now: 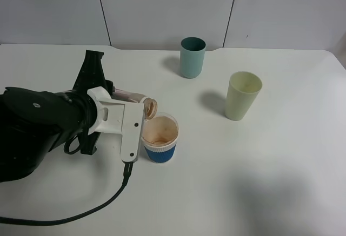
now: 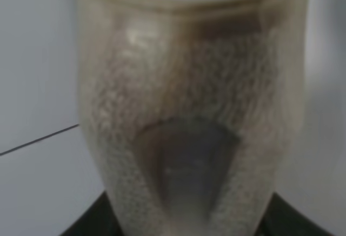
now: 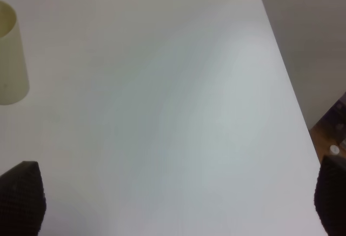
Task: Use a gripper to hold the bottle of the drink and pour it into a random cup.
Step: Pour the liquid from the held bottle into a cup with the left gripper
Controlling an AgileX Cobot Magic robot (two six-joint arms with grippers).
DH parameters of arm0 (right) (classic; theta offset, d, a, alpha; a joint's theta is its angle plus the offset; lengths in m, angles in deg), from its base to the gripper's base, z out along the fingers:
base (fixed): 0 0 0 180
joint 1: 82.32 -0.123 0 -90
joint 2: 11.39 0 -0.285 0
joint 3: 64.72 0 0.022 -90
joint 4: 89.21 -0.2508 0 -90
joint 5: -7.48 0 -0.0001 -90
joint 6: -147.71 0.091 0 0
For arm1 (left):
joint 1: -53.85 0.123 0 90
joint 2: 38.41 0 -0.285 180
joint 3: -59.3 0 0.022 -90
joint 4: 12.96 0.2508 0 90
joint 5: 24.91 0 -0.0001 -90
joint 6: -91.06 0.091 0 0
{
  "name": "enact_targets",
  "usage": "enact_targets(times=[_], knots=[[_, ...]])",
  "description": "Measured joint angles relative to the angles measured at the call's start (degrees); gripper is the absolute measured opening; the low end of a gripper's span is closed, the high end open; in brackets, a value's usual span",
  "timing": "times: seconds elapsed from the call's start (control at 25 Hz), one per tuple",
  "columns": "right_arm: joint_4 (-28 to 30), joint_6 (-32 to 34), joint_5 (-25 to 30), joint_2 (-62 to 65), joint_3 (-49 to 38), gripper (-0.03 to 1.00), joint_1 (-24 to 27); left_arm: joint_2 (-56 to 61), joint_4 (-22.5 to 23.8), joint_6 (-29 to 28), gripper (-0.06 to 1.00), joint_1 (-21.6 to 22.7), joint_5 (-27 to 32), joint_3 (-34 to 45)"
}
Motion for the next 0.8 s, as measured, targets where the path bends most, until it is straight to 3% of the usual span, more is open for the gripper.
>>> enact_targets(times=[0.44,0.8], knots=[[0.0,0.0,0.0,0.0,0.0,0.99,0.0,-0.32,4.59,0.12,0.3,0.0,-0.84,0.0],[0.11,0.0,0.0,0.0,0.0,0.99,0.0,-0.32,11.62,0.12,0.3,0.0,-1.08,0.0]])
